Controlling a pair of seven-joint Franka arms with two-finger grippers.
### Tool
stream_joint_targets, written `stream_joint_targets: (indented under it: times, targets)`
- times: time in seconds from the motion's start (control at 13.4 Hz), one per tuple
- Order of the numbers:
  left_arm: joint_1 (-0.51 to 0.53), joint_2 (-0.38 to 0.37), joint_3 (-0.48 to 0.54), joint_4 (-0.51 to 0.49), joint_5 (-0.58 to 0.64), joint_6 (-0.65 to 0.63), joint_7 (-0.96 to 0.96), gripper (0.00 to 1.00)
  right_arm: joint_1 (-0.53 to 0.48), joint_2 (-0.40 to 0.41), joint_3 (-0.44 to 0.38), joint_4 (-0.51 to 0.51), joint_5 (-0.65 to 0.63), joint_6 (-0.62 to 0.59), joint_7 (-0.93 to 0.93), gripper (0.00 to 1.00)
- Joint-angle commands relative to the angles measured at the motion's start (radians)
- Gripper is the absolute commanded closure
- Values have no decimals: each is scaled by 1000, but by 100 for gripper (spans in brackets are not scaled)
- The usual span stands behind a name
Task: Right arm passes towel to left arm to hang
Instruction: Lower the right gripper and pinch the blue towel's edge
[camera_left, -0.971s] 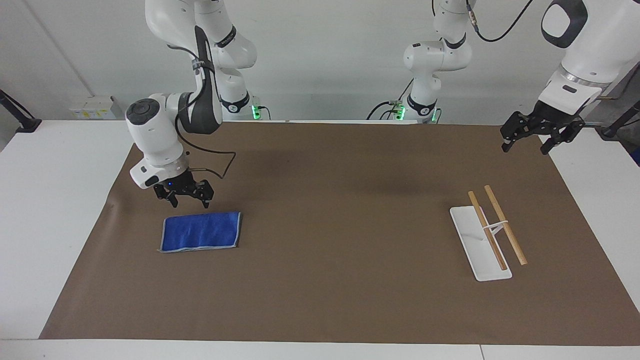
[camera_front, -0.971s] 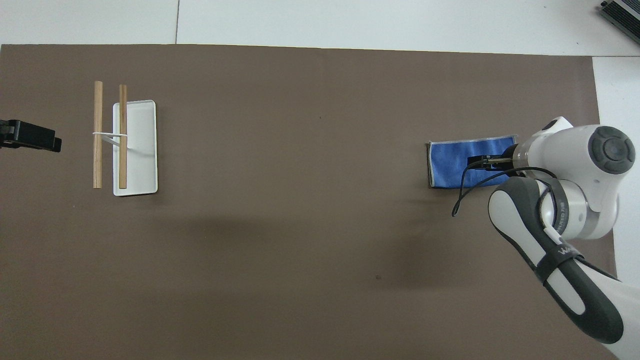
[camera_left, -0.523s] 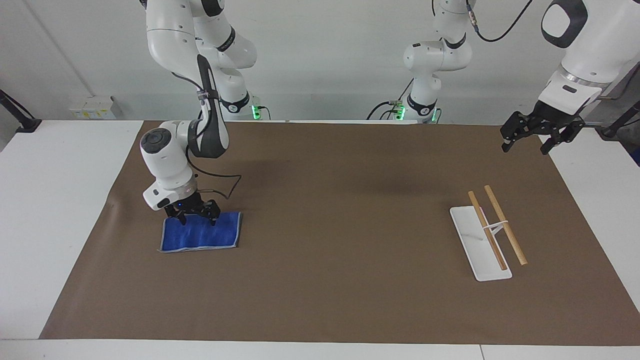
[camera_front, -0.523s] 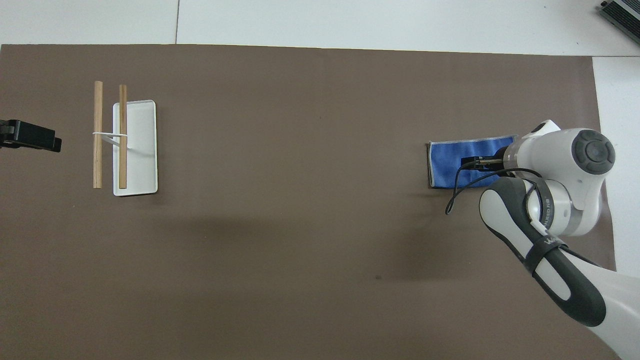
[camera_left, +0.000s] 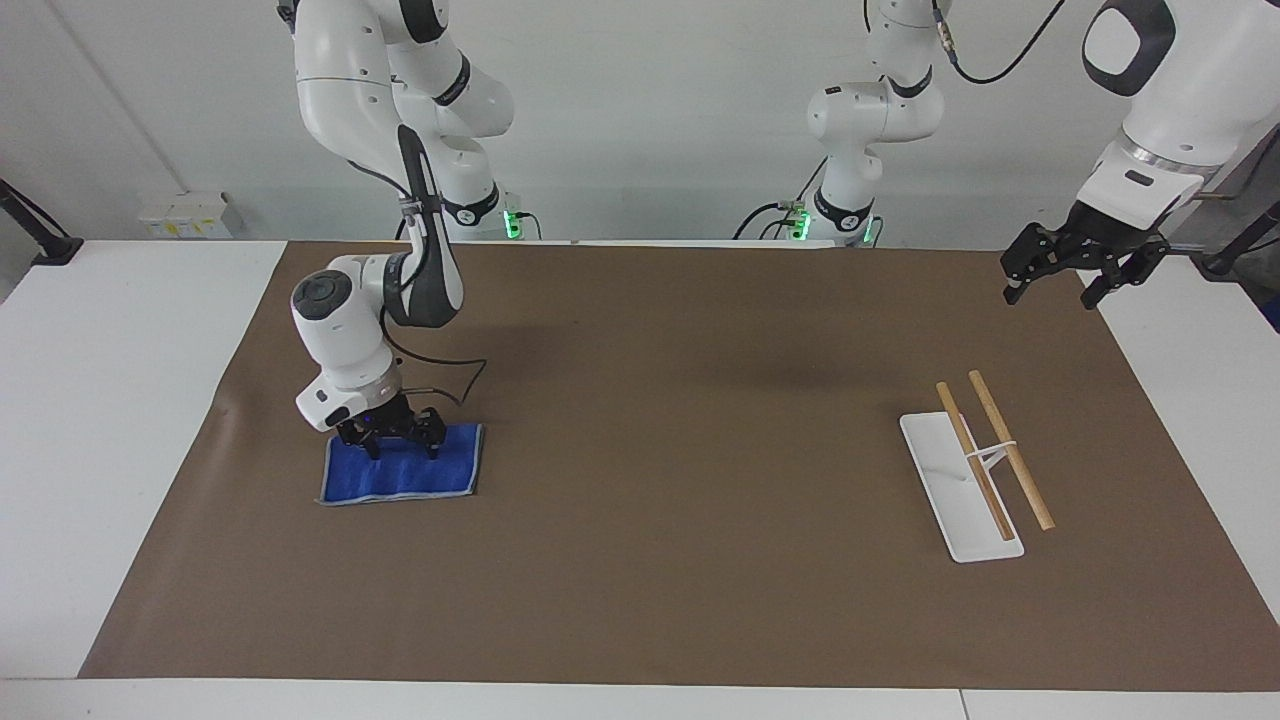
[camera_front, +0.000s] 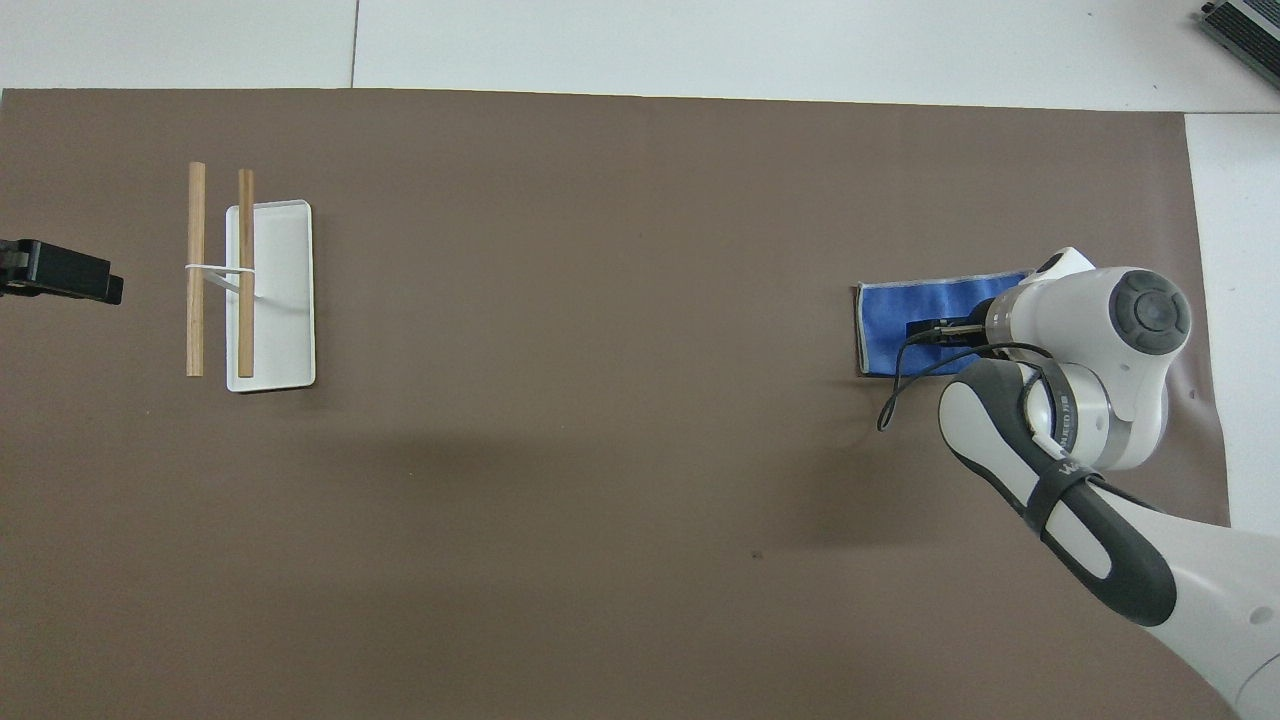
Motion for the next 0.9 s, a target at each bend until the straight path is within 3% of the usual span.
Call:
stream_joint_targets:
  times: [0.0,0.07,0.22,0.3,0.82]
  targets:
    - [10,-29,-5,-32,-6,-5,10,0,-7,6,7,-9,15,24,-35,56]
    - [10,-29,-5,-32,-6,-5,10,0,-5,4,7,-9,14,22,-34,76]
    - [10,-29,-5,-32,-6,-5,10,0,-3,1,7,-8,15,21,-32,96]
    - [10,-29,-5,-32,-6,-5,10,0,-2,-2,7,-8,14,19,-31,100]
    - [10,-31,-5,-32,-6,-5,10,0,18,-80,21,-8,23,-57,-19,100]
